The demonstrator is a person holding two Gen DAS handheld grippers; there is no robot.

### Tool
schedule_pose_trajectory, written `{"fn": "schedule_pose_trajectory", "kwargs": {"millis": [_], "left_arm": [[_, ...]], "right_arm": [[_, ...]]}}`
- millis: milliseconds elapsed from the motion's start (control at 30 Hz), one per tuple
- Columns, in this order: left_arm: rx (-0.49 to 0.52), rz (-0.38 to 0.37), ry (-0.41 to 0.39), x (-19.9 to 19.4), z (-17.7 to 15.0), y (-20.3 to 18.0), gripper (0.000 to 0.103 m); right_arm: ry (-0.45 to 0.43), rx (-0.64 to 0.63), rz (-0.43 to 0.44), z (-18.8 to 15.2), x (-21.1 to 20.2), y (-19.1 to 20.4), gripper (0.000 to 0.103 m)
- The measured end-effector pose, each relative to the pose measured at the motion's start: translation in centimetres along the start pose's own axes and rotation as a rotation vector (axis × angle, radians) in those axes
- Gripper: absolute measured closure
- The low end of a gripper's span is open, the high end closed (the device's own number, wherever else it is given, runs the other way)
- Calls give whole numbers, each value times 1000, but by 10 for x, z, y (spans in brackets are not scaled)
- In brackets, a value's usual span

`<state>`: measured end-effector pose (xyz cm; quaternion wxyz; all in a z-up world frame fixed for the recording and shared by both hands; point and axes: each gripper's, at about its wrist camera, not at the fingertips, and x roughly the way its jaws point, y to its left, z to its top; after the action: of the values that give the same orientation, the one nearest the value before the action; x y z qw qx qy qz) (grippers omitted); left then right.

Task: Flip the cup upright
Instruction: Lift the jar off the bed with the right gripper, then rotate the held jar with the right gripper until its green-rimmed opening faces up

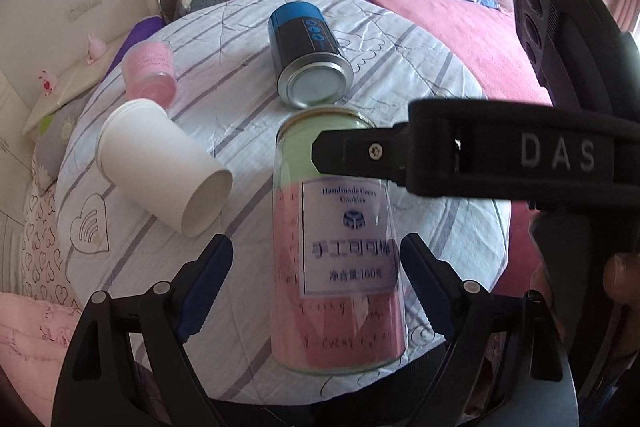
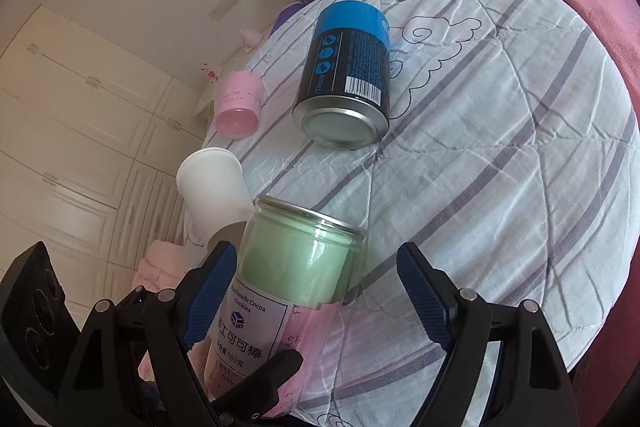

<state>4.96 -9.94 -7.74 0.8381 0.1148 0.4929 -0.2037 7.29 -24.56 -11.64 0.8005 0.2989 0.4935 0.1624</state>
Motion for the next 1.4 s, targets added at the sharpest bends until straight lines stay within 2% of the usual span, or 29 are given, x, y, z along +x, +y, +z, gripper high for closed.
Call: {"fn": "schedule_pose_trajectory", "kwargs": {"millis": [100, 300, 533, 633, 700, 1000, 1400], "left_arm": [[0, -3, 10, -1, -5, 2, 13], [-5, -9, 23, 1, -9, 7, 13], [-10, -26, -3, -2, -9, 12, 13], [-4, -22, -16, -4, -10, 13, 13], [-1, -23, -24, -4, -9, 14, 13], [8, -47, -47, -7, -8, 15, 12], [-53, -121, -115, 7, 11, 19, 8]], "right_arm": [[29, -2, 1, -3, 6, 3, 20], [76, 53, 72, -3, 19, -1, 20], [108, 66, 130, -3, 41, 3, 20], [78, 58, 148, -2, 40, 4, 20], [56, 47, 152, -1, 36, 4, 28], [-65, -65, 116, -4, 12, 19, 28], [-289, -313, -52, -8, -21, 44, 28]]}}
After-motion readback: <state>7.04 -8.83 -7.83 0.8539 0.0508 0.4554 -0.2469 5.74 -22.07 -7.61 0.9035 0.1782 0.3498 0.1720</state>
